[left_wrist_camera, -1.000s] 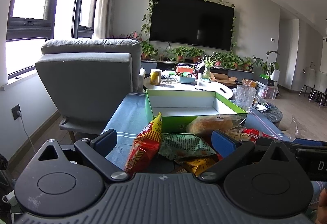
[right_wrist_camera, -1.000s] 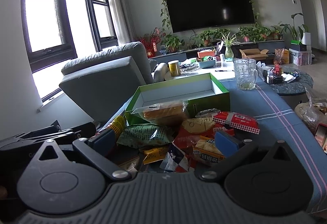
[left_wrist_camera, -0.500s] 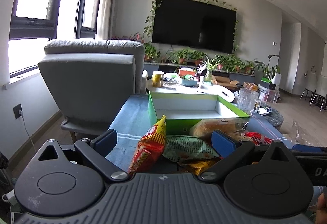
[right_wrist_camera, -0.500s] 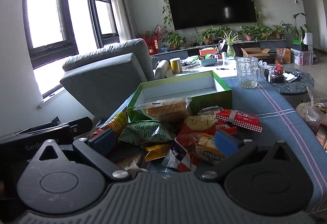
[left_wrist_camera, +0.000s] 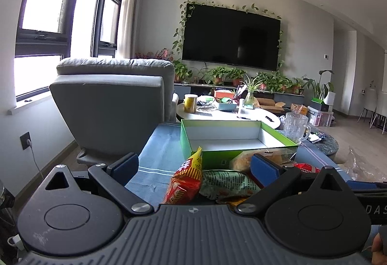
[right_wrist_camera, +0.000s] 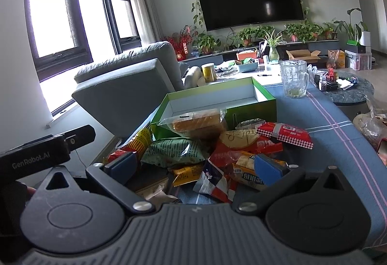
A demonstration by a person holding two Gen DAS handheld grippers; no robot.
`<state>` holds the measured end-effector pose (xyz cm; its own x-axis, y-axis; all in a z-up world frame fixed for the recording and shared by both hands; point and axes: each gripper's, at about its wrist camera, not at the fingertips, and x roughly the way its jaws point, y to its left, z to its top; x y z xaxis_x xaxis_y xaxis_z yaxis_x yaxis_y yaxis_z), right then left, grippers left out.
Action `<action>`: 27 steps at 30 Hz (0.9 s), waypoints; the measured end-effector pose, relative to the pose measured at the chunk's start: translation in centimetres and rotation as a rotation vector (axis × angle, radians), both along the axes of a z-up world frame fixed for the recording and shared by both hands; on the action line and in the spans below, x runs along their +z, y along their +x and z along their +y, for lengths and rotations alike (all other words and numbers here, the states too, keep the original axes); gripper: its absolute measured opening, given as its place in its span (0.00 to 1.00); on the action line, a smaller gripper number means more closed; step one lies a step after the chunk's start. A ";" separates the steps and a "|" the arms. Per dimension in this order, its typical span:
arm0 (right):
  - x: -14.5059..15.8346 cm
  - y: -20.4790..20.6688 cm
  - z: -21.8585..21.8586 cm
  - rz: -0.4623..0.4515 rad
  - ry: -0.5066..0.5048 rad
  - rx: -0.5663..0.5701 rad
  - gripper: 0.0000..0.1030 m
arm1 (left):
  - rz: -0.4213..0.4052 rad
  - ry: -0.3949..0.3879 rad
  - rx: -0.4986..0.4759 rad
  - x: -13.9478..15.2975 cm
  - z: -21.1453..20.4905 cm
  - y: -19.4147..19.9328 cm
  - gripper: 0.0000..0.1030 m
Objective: Organize snacks
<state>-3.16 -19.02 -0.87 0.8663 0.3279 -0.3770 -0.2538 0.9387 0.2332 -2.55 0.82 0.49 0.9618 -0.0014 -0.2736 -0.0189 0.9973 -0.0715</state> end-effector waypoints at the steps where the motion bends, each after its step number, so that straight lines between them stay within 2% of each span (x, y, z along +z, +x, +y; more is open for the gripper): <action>1: 0.0 0.0 0.0 0.000 0.000 0.000 0.85 | 0.003 0.001 -0.002 0.0 -0.1 0.0 0.96; 6: 0.0 0.0 0.0 -0.002 -0.002 -0.001 0.85 | 0.009 0.003 -0.011 -0.2 -0.2 0.1 0.96; 12: 0.0 -0.1 0.1 -0.003 -0.008 0.000 0.85 | 0.012 -0.052 -0.017 -1.0 0.3 0.5 0.96; 18: 0.0 -0.1 0.0 -0.014 -0.018 0.002 0.85 | 0.017 -0.068 0.023 -1.6 0.7 1.1 0.96; 27: 0.0 0.2 -0.2 0.005 -0.001 0.003 0.85 | 0.026 -0.022 0.012 -2.0 -0.1 1.5 0.96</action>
<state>-2.94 -19.27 -0.89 0.8634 0.3302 -0.3816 -0.2558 0.9382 0.2332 -1.05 0.71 -1.51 0.9543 0.0041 -0.2989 -0.0333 0.9952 -0.0925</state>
